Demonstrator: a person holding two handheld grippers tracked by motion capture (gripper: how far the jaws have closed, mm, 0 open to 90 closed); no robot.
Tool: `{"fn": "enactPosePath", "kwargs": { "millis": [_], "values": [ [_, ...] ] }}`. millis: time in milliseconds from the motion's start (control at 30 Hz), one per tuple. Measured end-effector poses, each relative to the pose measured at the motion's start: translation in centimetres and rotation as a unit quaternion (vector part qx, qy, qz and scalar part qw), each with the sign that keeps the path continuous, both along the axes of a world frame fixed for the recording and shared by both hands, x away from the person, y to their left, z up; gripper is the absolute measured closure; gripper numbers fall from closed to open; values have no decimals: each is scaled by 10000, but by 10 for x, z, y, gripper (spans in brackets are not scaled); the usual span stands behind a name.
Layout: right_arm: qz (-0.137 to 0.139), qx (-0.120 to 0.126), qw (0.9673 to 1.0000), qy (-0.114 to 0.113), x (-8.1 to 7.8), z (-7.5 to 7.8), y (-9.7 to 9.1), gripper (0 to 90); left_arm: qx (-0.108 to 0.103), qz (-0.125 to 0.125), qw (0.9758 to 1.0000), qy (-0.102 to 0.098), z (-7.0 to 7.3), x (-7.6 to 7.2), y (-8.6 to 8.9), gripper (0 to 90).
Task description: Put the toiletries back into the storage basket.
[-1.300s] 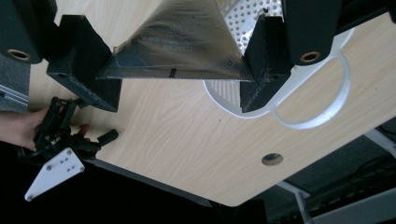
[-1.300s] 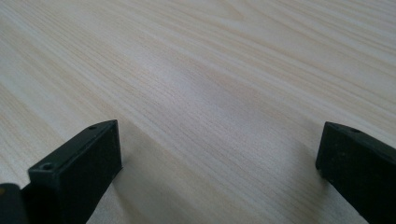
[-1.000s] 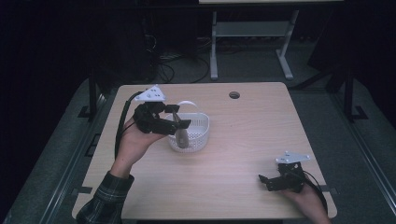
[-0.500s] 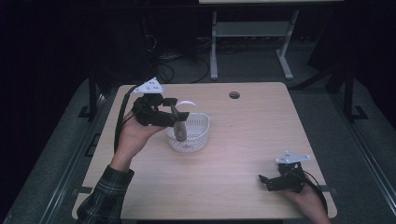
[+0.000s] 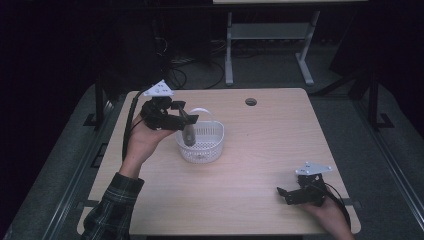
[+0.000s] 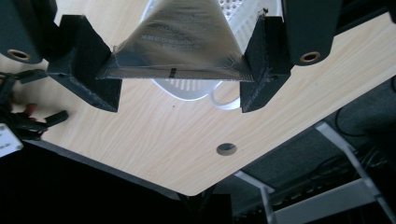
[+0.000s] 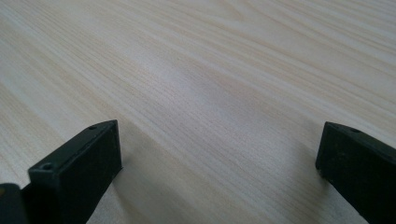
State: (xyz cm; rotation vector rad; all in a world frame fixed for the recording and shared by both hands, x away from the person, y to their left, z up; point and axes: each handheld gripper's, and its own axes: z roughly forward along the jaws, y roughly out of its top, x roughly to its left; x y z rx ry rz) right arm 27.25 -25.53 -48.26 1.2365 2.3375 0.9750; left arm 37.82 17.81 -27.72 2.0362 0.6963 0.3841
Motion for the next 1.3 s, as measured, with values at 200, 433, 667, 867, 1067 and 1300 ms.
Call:
{"fn": "enactPosePath", "kwargs": {
  "millis": [200, 433, 667, 867, 1067, 1300],
  "values": [
    [-6, 2, 10000, 7, 0, 0, 0, 0, 38, 91, 9999, 21, -4, 6, 3, 297],
    [-4, 9, 10000, 7, 0, 0, 0, 0, 137, 145, 9998, -18, -9, 8, 4, 297],
    [-2, 3, 10000, 6, 0, 0, 0, 0, 151, 195, 9997, 40, -20, 11, 6, 298],
    [-8, -4, 10000, 4, 0, 0, 0, 0, 199, 209, 9996, 70, -27, 13, 7, 297],
    [-10, -3, 10000, 7, 0, 0, 0, 0, 218, 225, 9994, 131, -36, 14, 7, 297],
    [-1, 4, 10000, 5, 0, 0, 0, 0, 279, 225, 9992, 169, -44, 16, 6, 297]
  ]
}}
